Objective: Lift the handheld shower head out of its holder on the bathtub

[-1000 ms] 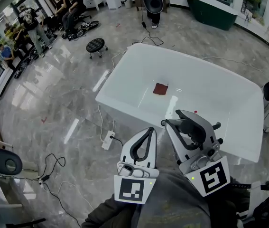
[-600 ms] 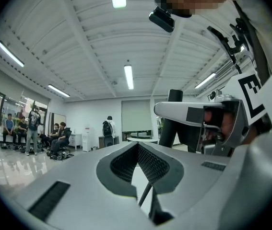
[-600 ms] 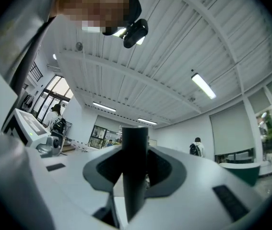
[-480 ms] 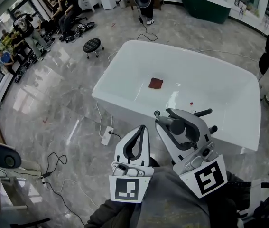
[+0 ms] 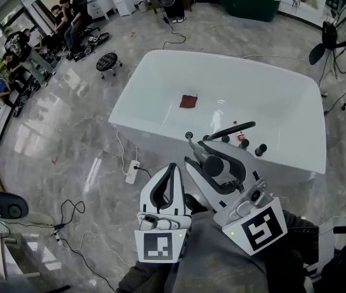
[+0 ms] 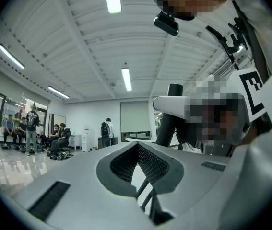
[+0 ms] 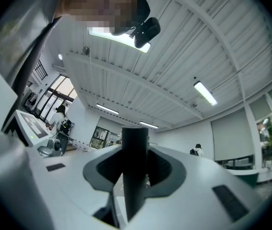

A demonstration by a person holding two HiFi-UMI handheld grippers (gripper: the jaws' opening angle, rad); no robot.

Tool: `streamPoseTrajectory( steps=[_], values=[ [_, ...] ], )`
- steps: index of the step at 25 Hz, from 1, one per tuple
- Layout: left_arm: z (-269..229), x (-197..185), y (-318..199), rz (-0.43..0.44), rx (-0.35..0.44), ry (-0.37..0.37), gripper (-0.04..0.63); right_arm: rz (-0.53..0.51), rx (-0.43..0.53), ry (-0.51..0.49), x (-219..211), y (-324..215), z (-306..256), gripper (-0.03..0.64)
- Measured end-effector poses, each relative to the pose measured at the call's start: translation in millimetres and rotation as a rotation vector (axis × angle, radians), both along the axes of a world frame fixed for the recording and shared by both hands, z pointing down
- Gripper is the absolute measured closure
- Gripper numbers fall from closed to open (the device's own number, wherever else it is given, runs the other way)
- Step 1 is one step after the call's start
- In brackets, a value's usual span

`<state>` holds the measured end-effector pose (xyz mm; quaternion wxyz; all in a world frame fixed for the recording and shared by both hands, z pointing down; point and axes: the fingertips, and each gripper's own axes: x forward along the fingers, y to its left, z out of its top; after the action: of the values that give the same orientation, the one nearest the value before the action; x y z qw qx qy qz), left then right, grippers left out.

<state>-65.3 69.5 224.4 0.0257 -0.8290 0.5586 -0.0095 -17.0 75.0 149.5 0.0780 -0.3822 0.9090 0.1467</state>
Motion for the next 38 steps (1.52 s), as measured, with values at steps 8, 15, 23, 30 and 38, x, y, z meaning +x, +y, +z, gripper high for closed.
streamPoseTrajectory(
  steps=[8,15,23,30,38],
  values=[
    [13,-7,-9,-0.031,0.060,0.000,0.594,-0.023,-0.029,-0.037,-7,-21,30,0.497],
    [-5,9,10,0.012,0.043,0.000,0.594,-0.028,-0.033,0.015,-1,1,12,0.497],
    [-7,21,18,0.015,0.032,0.000,0.594,-0.017,-0.033,0.016,12,10,10,0.497],
    [-18,34,53,0.007,0.047,0.007,0.594,-0.021,-0.070,0.096,27,44,13,0.497],
    [-14,5,29,-0.003,0.049,-0.020,0.594,-0.022,-0.088,0.038,2,13,15,0.497]
  ],
)
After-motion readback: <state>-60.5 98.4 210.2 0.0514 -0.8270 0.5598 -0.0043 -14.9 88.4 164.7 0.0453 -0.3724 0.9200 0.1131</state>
